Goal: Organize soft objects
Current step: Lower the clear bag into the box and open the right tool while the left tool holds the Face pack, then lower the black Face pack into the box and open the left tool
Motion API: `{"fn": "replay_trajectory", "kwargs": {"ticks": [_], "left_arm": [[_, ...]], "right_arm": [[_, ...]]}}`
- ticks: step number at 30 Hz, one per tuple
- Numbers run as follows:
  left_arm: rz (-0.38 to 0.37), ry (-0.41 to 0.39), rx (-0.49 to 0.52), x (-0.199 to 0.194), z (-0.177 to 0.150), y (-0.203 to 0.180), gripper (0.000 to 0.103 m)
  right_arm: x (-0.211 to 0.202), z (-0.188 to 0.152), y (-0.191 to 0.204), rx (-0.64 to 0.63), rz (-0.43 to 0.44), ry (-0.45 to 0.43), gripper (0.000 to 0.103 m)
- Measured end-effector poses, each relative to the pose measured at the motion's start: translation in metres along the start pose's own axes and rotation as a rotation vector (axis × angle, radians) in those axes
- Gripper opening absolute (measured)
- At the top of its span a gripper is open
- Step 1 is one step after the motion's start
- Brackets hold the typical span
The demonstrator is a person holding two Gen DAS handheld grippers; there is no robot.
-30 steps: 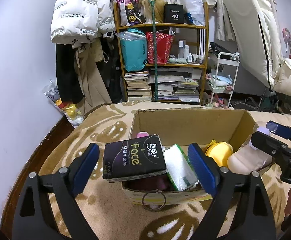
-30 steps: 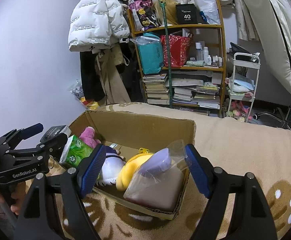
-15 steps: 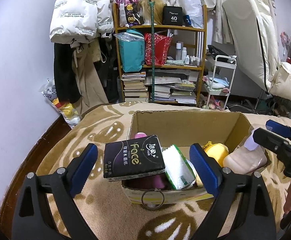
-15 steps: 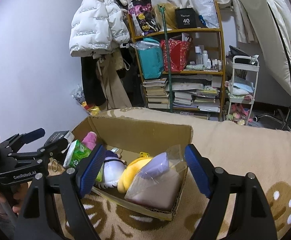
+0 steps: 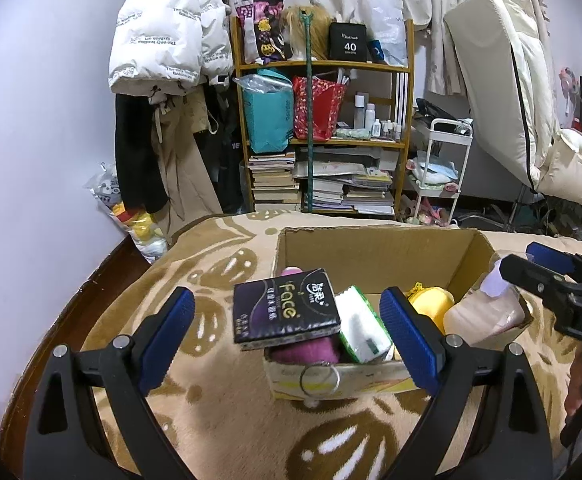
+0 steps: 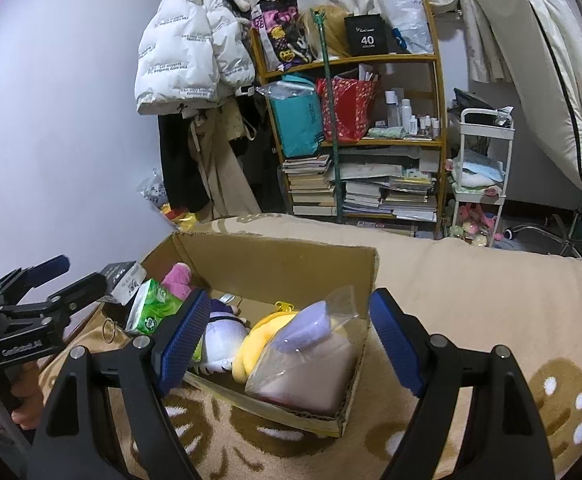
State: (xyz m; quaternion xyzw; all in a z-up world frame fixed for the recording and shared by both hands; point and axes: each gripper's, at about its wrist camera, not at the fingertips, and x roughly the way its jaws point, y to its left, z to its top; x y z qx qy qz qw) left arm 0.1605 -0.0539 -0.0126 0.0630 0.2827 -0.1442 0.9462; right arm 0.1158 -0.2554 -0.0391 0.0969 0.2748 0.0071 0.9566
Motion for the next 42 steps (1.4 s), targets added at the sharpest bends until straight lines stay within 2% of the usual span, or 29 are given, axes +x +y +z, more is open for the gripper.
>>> {"fn": "replay_trajectory", "kwargs": {"ticks": [7, 10, 17, 20, 28, 29, 32, 33, 39, 42], "left_arm": [[0.024, -0.026, 0.029, -0.027, -0.005, 0.003, 0.094], [0.031, -0.035, 0.049, -0.028, -0.006, -0.001, 0.099], [0.033, 0.015, 0.01, -0.003, -0.008, 0.003, 0.099], [0.032, 0.043, -0.041, 0.015, -0.006, 0.009, 0.099], [-0.011, 0.119, -0.127, 0.051, -0.01, 0.016, 0.098], [-0.021, 0.119, -0.135, 0.053, -0.012, 0.016, 0.096], [-0.044, 0.114, -0.134, 0.055, -0.012, 0.014, 0.077], [-0.048, 0.107, -0.129, 0.055, -0.012, 0.014, 0.065], [-0.047, 0.068, -0.093, 0.048, -0.008, 0.007, 0.065], [-0.09, 0.043, -0.073, 0.039, -0.002, -0.005, 0.065]], "right_arm": [[-0.02, 0.007, -0.005, 0.025, -0.01, -0.056, 0.086], [-0.024, 0.008, -0.005, 0.035, -0.01, -0.066, 0.086], [-0.026, 0.008, -0.004, 0.025, -0.013, -0.063, 0.087], [-0.026, 0.007, -0.005, 0.028, -0.014, -0.057, 0.087], [-0.018, 0.006, -0.004, 0.035, -0.012, -0.034, 0.087], [-0.017, 0.006, -0.004, 0.033, -0.011, -0.032, 0.087], [-0.012, 0.006, -0.003, 0.024, -0.012, -0.021, 0.087], [-0.011, 0.006, -0.003, 0.022, -0.012, -0.018, 0.087], [-0.01, 0.004, 0.001, 0.003, -0.018, -0.011, 0.087], [-0.011, 0.005, 0.001, 0.004, -0.021, -0.019, 0.087]]}}
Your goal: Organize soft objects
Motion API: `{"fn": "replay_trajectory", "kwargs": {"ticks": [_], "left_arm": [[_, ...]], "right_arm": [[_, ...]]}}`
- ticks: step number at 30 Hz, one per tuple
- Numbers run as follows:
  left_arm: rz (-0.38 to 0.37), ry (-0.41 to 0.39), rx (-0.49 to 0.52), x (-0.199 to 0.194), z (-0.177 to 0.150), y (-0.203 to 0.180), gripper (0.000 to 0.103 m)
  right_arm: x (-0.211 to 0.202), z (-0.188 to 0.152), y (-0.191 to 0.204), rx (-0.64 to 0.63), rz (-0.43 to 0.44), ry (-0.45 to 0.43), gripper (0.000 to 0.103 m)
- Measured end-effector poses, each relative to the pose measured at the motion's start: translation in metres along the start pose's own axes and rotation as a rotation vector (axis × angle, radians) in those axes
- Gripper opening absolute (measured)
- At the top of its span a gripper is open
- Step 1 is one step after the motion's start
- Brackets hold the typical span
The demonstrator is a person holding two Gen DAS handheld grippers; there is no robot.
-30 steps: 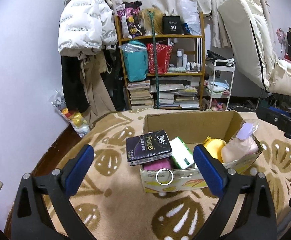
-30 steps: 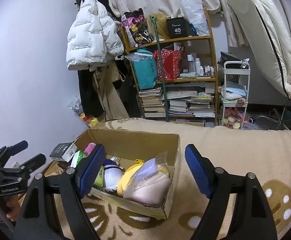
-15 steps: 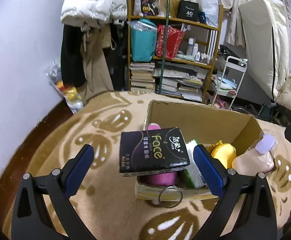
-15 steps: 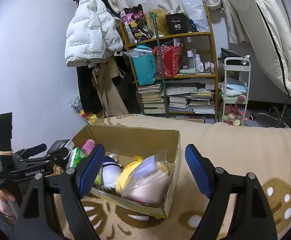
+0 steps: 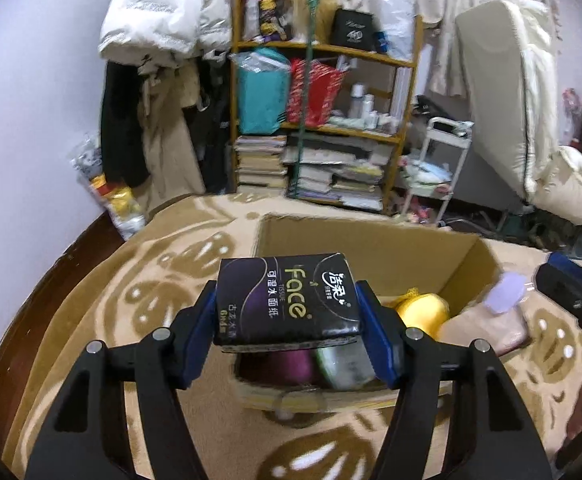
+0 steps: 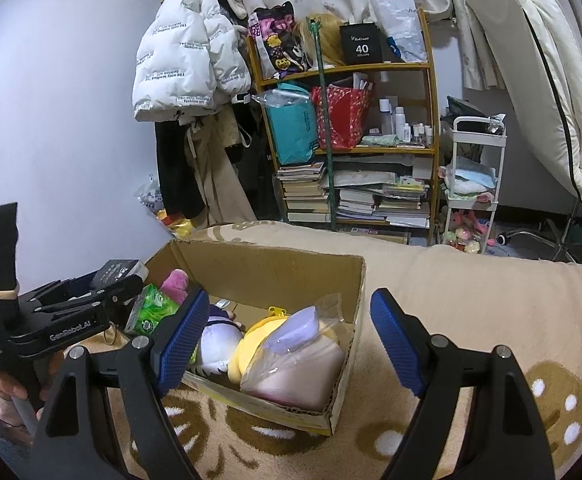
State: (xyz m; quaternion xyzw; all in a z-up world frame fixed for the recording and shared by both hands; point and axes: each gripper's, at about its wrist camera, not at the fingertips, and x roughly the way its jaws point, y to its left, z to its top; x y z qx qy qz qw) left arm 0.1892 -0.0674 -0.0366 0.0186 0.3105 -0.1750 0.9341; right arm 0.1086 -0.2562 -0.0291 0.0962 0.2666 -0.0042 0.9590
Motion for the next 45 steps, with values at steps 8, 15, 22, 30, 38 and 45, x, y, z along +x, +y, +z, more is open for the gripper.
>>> {"fn": "replay_trajectory", "kwargs": {"ticks": [8, 15, 22, 30, 38, 45], "left_arm": [[-0.044, -0.015, 0.099, -0.007, 0.004, -0.039, 0.066], [-0.009, -0.019, 0.099, -0.012, -0.001, -0.045, 0.085], [0.044, -0.048, 0.091, -0.042, -0.005, -0.037, 0.097], [0.098, -0.13, 0.09, -0.101, -0.012, -0.034, 0.1], [0.139, -0.212, 0.103, -0.155, -0.026, -0.036, 0.102], [0.152, -0.229, 0.109, -0.178, -0.036, -0.036, 0.102]], "right_arm": [[-0.011, 0.002, -0.005, 0.015, -0.014, -0.012, 0.091], [-0.019, 0.003, -0.006, 0.023, -0.017, -0.021, 0.093], [-0.033, -0.001, -0.003, 0.017, -0.018, -0.032, 0.1], [-0.067, -0.005, 0.008, -0.004, -0.026, -0.073, 0.103], [-0.102, -0.009, 0.019, -0.029, -0.039, -0.113, 0.103], [-0.127, -0.014, 0.029, -0.054, -0.055, -0.142, 0.103]]}}
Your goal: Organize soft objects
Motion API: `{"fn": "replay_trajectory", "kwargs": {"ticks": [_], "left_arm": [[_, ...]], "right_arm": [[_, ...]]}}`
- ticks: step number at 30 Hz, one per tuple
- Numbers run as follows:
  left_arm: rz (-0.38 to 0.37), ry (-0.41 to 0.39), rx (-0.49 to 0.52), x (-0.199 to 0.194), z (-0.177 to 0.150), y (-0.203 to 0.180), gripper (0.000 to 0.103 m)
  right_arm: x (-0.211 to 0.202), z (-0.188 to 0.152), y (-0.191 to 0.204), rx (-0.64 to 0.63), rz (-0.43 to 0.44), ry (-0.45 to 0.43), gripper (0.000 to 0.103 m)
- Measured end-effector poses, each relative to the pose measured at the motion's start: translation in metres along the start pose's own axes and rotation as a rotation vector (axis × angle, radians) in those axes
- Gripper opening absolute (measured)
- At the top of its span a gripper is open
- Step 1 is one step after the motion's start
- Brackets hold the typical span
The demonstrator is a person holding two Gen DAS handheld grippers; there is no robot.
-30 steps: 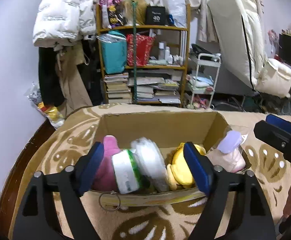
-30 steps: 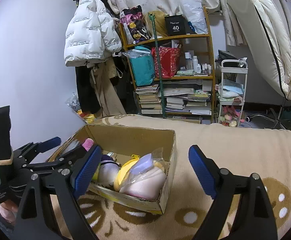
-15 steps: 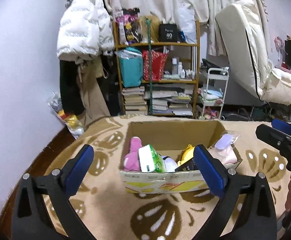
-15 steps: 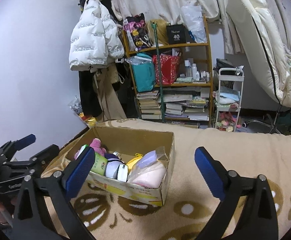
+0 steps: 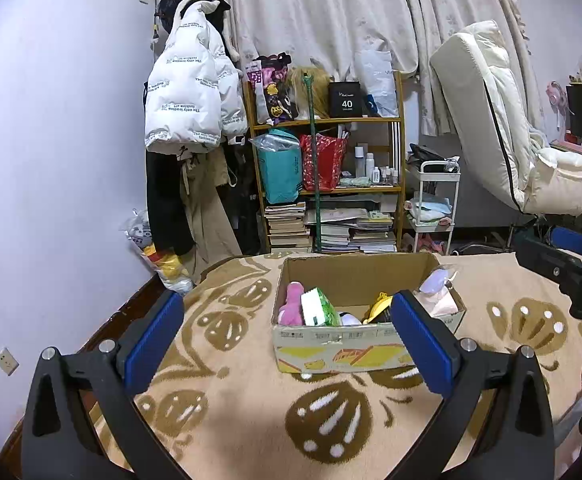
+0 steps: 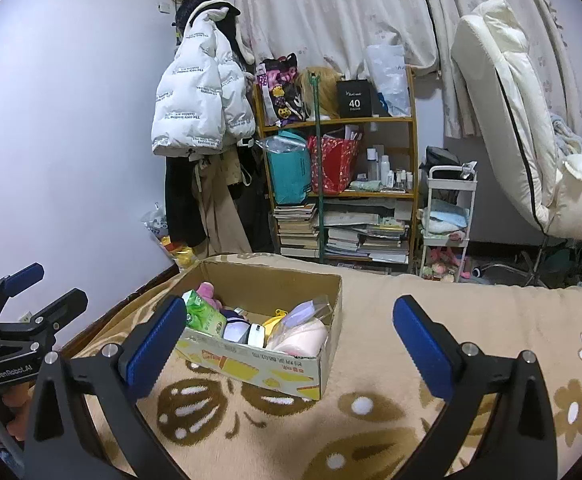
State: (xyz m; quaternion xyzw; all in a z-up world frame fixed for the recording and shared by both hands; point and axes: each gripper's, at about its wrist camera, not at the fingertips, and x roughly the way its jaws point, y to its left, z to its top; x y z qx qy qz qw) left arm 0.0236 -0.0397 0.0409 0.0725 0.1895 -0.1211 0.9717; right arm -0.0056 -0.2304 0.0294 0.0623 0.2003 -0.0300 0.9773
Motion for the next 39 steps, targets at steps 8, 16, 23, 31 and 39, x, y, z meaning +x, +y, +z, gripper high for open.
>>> {"fn": "replay_trajectory", "kwargs": {"ticks": [8, 16, 23, 31, 39], "left_arm": [[0.013, 0.007, 0.006, -0.007, -0.006, 0.004, 0.102], [0.018, 0.031, 0.0, 0.006, -0.009, 0.005, 0.102], [0.019, 0.043, 0.002, 0.013, -0.011, 0.004, 0.102], [0.022, 0.052, 0.033, 0.022, -0.022, 0.005, 0.102], [0.021, 0.048, 0.021, 0.023, -0.021, 0.007, 0.102]], "right_arm": [[-0.01, -0.008, -0.001, 0.012, -0.017, 0.008, 0.103], [-0.006, -0.012, -0.007, 0.015, -0.043, 0.015, 0.103], [0.004, -0.015, -0.01, 0.016, -0.057, 0.03, 0.103], [0.013, -0.018, -0.014, 0.011, -0.076, 0.038, 0.103], [0.017, -0.018, -0.015, 0.004, -0.076, 0.046, 0.103]]}}
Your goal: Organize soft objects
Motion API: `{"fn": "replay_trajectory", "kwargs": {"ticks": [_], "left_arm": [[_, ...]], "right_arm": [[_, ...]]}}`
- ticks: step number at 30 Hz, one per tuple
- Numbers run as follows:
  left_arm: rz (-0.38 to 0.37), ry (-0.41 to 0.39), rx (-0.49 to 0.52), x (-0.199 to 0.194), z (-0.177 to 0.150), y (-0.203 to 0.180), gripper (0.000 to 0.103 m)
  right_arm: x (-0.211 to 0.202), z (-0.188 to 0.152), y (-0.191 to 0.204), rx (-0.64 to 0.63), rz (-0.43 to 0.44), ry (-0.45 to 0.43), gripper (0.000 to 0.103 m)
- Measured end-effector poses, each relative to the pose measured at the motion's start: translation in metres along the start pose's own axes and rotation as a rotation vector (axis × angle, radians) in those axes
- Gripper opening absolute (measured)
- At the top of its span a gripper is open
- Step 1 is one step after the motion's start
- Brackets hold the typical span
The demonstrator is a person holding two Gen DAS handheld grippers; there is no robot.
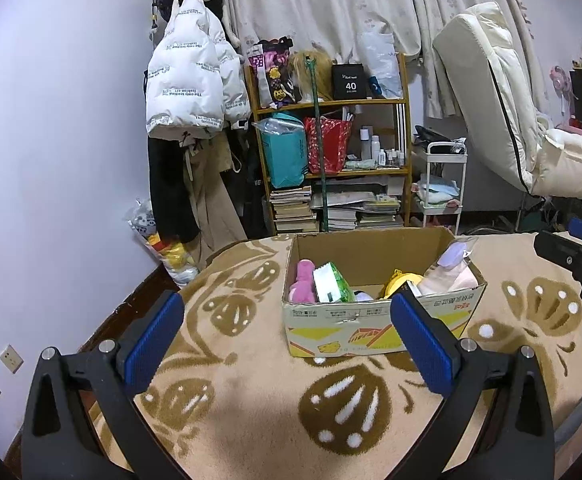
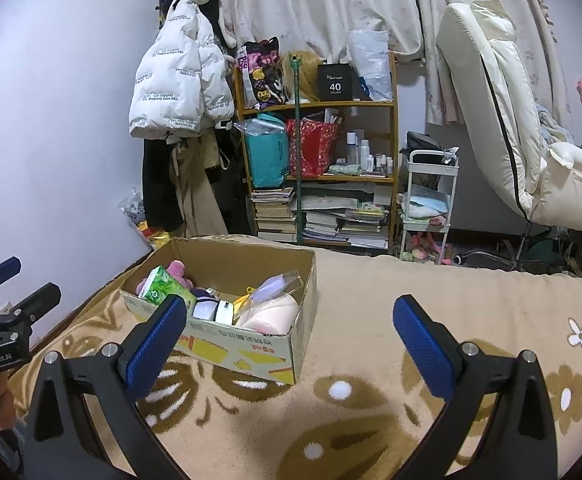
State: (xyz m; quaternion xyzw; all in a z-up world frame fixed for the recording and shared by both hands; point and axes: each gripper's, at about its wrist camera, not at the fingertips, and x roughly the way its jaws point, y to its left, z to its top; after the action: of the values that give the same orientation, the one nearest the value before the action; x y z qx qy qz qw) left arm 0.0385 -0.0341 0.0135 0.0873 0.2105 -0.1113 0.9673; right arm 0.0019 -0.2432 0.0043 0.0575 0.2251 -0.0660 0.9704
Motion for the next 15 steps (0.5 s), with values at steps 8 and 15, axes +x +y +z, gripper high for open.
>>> {"fn": "replay_trajectory", "kwargs": {"ticks": [8, 15], "left_arm": [[0.022, -0.019, 0.021, -0.004, 0.0, -0.007, 0.102], [0.035, -0.028, 0.023, -0.005, 0.0, -0.01, 0.102]], "right_arm": [[0.001, 0.001, 0.0, 0.0, 0.0, 0.001, 0.103], [0.002, 0.001, -0.002, 0.001, 0.0, -0.003, 0.103]]}}
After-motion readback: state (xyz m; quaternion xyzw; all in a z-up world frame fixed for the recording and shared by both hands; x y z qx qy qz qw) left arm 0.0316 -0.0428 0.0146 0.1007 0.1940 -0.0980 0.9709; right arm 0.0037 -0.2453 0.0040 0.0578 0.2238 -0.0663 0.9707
